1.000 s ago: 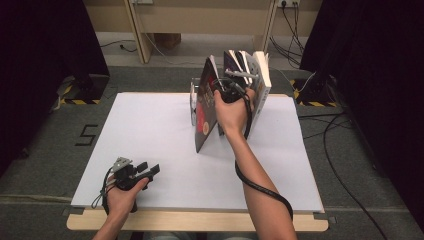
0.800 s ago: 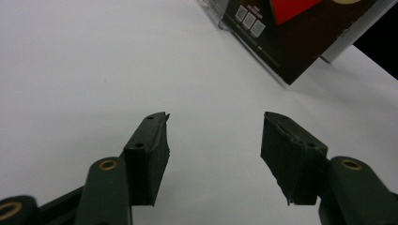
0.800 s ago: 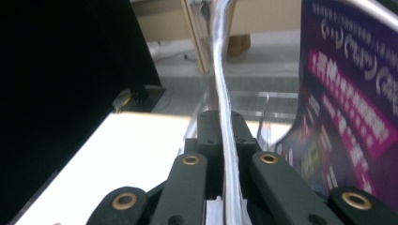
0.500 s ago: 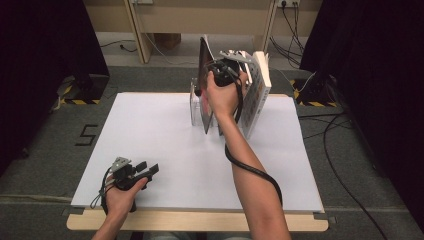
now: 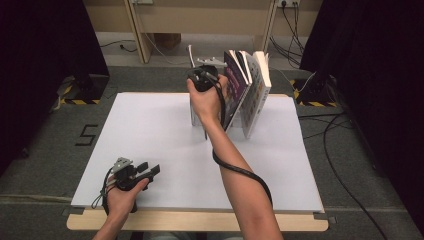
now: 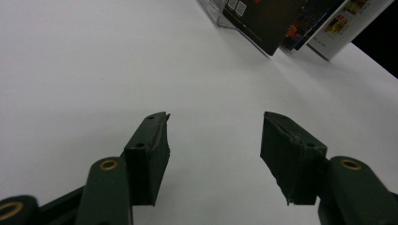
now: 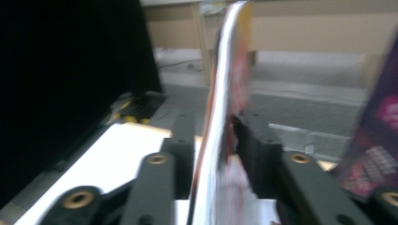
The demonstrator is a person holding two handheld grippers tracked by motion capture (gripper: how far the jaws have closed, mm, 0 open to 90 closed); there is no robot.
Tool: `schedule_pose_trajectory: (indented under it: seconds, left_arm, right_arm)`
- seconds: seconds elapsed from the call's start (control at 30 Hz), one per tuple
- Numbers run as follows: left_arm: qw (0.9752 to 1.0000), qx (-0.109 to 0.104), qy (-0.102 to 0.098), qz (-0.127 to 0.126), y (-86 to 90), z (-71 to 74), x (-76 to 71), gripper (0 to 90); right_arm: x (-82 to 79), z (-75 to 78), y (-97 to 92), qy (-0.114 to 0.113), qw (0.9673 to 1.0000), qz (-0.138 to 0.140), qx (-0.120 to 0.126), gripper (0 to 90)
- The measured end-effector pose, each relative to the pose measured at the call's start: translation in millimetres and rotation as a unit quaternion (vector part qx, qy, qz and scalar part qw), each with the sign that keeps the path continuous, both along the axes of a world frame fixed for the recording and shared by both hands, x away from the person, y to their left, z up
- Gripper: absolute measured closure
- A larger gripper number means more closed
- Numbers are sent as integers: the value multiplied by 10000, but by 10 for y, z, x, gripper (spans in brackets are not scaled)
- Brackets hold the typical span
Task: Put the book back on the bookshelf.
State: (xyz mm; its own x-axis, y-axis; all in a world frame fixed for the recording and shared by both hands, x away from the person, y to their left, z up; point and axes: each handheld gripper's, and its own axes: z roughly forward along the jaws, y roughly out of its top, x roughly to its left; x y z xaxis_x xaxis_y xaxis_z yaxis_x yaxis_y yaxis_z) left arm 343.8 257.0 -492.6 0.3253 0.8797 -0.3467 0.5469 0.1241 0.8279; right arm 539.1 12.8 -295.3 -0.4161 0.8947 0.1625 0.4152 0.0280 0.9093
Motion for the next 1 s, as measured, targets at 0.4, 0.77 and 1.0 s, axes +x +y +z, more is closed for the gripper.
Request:
schedule_pose_trajectory:
  seconds: [0.4, 0.77, 1.0]
  left_arm:
    - [10000, 15, -57, 19, -15, 20, 7, 407]
    - [9999, 62, -139, -7, -57, 41, 8, 404]
    - [9999, 82, -147, -3, -55, 45, 13, 404]
  right_arm:
    - [-364, 82, -185, -348, 9958, 639, 550, 497]
    - [-552, 119, -377, -456, 9945, 719, 607, 504]
    - [-558, 71, -481, -421, 9963, 594, 451, 523]
